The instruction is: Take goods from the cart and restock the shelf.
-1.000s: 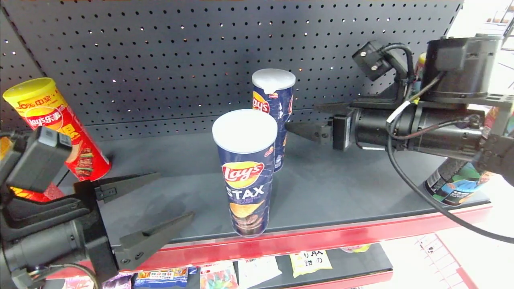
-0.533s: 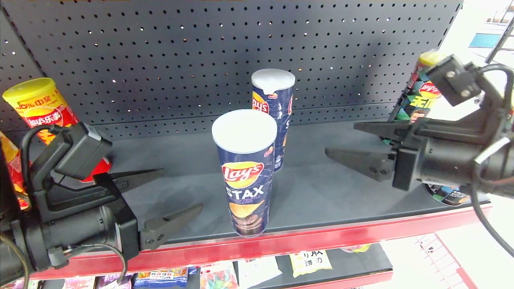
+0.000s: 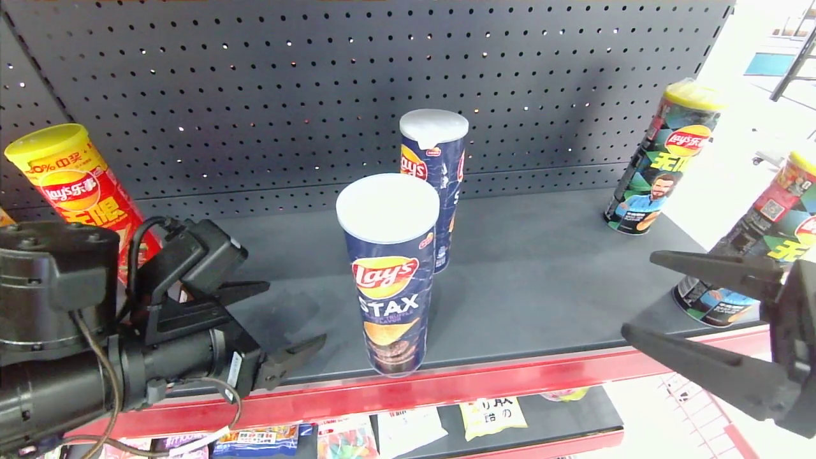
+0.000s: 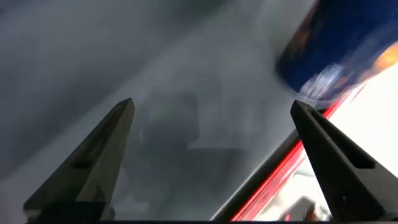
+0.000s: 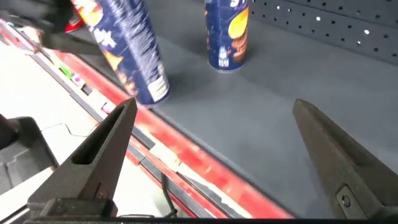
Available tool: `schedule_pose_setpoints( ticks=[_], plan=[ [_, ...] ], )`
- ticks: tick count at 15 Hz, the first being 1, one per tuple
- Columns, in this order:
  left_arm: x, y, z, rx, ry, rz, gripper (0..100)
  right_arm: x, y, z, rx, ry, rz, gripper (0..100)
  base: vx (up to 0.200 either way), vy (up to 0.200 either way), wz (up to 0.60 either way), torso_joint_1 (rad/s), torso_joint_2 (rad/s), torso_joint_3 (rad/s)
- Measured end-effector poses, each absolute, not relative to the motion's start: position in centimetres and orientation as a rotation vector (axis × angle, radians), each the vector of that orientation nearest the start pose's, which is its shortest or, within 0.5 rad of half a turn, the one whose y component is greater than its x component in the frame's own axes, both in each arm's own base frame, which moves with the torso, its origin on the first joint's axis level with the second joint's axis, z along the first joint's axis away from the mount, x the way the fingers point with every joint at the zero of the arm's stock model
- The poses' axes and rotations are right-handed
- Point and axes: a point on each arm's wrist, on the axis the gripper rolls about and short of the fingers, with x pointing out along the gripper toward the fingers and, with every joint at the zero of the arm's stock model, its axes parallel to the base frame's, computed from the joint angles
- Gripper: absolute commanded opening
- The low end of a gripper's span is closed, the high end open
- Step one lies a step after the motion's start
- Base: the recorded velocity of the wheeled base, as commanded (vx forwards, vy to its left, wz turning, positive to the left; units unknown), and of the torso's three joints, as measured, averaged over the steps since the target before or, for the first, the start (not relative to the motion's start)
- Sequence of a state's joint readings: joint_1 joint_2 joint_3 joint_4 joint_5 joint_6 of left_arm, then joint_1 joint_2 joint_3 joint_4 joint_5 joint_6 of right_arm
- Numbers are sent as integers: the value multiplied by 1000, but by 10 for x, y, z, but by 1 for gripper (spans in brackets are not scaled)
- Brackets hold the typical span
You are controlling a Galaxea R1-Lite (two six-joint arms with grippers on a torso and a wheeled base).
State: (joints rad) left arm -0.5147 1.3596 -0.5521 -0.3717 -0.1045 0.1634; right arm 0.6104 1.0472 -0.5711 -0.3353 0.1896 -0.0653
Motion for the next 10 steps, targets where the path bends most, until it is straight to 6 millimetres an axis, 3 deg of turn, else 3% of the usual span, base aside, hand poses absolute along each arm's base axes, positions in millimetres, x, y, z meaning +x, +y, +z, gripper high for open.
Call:
schedule_pose_setpoints(
  ticks=[4,10],
  plan=[
    [188,-110,168,282,418,-656,100,95,70,232,-82,76,793,100,0,0,0,0,0,0],
    [198,-125,166,294,434,-688,100,90,67,236,-77,52,777,100,0,0,0,0,0,0]
  ],
)
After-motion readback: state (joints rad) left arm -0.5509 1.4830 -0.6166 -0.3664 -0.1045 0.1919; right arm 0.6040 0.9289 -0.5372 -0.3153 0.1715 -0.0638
